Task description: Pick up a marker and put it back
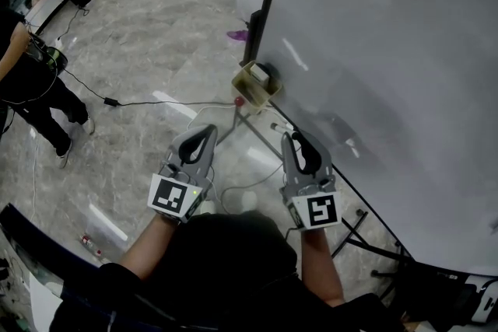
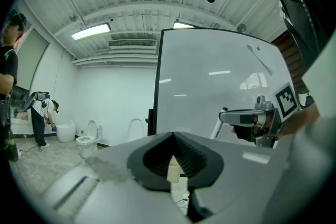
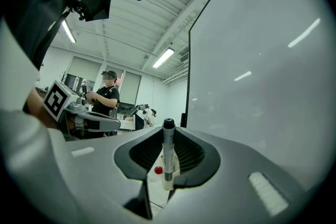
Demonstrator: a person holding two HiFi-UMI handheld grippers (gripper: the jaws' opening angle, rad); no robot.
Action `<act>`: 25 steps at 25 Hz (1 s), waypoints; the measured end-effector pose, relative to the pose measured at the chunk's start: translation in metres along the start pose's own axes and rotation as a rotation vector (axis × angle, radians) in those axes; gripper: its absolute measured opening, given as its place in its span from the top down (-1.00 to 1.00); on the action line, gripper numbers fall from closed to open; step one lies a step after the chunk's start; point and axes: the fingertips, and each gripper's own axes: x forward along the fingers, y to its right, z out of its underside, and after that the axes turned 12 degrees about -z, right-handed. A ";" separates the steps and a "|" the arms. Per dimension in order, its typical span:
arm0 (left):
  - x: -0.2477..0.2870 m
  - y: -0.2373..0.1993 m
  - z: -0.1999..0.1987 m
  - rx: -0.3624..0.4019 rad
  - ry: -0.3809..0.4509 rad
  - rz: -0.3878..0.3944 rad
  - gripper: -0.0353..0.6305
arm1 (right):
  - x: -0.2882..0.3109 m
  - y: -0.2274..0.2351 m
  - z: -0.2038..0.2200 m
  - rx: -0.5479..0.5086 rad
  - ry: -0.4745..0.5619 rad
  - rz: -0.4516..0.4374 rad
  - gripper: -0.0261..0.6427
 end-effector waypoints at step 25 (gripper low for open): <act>0.004 -0.028 0.005 -0.018 -0.025 -0.158 0.89 | 0.059 0.032 0.039 0.027 -0.033 -0.087 0.69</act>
